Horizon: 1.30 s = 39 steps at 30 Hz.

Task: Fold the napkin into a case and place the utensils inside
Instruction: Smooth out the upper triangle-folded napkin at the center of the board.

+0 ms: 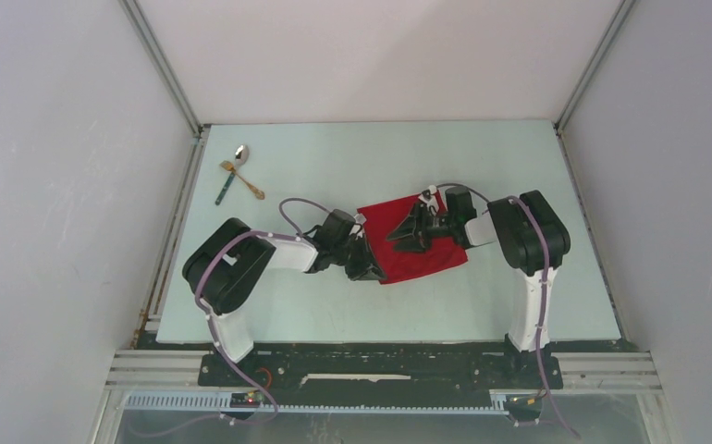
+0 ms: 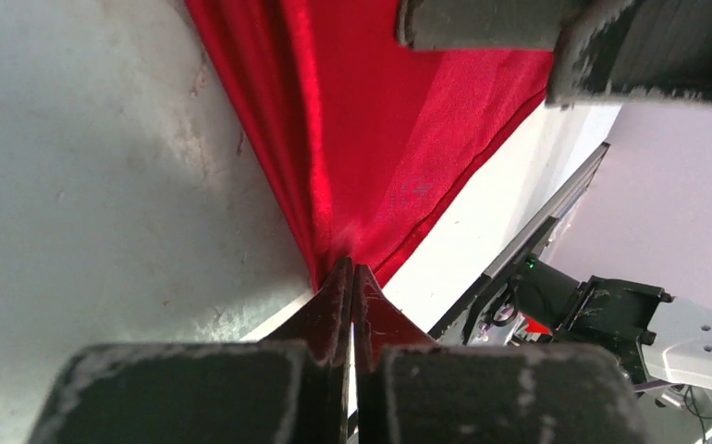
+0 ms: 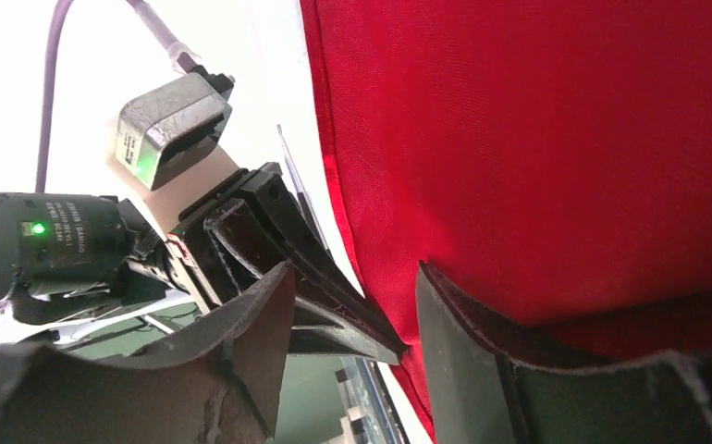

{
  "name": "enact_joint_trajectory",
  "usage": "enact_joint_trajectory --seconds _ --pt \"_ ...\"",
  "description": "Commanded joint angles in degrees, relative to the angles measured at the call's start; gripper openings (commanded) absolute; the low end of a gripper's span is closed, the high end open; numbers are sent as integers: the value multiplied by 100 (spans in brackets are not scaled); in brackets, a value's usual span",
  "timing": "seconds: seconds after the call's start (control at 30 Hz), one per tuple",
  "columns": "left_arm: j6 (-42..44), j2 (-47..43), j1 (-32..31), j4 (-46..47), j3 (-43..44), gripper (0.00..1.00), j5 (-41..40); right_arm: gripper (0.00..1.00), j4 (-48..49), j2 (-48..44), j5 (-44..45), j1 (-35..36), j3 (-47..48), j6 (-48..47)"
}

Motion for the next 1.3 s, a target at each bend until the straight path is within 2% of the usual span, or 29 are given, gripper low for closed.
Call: enact_joint_trajectory --seconds 0.0,0.2,0.5,0.77,0.9,1.07,1.1,1.2,1.27 --pt "-154 166 -33 313 -108 0 29 60 755 301 -203 -215 64 238" --pt "-185 222 -31 355 -161 0 6 66 752 551 -230 -472 401 285" --pt "-191 187 -35 407 -269 0 30 67 333 1013 -155 -844 1349 416" --pt "-97 149 -38 336 -202 0 52 67 -774 1456 -137 -1268 2827 57" --pt "-32 130 -37 268 -112 0 82 68 -2139 1673 -250 -1470 3913 -608" --pt "110 -107 -34 -135 266 1 35 70 -4801 1454 158 -1531 5463 -2077" --pt "132 -218 -29 -211 371 5 10 71 -5168 1234 360 -1527 5602 -2259" --pt "173 -567 35 -501 688 27 -55 73 -6192 327 1272 -1463 5496 -2838" --pt "139 -911 82 -551 756 37 -111 75 -6821 -345 2255 -1336 5152 -3250"
